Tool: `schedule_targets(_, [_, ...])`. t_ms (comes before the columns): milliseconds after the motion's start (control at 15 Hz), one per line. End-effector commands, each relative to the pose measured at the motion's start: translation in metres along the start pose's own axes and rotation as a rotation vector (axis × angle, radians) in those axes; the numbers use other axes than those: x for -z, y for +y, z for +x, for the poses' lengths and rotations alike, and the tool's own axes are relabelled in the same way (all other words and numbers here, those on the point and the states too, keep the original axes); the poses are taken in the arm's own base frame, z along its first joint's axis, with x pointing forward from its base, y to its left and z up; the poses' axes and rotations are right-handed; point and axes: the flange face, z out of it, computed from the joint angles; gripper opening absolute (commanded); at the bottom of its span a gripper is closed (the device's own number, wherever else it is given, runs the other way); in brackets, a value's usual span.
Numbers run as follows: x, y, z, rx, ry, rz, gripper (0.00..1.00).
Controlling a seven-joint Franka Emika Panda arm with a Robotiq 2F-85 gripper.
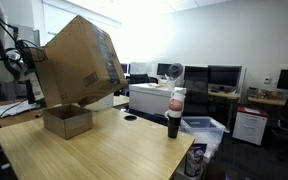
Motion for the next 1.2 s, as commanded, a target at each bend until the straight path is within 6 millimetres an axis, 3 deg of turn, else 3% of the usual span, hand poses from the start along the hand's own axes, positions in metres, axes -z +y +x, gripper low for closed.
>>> schedule_targets(0, [-0.005,0.016,-0.001,0.045,-0.007,0.139,0.06])
schedule_targets(400, [-0.013,0.02,0.004,0.055,-0.034,0.213,0.06])
schedule_targets(1133, [-0.021,0.001,0.008,0.118,-0.051,-0.036,0.06])
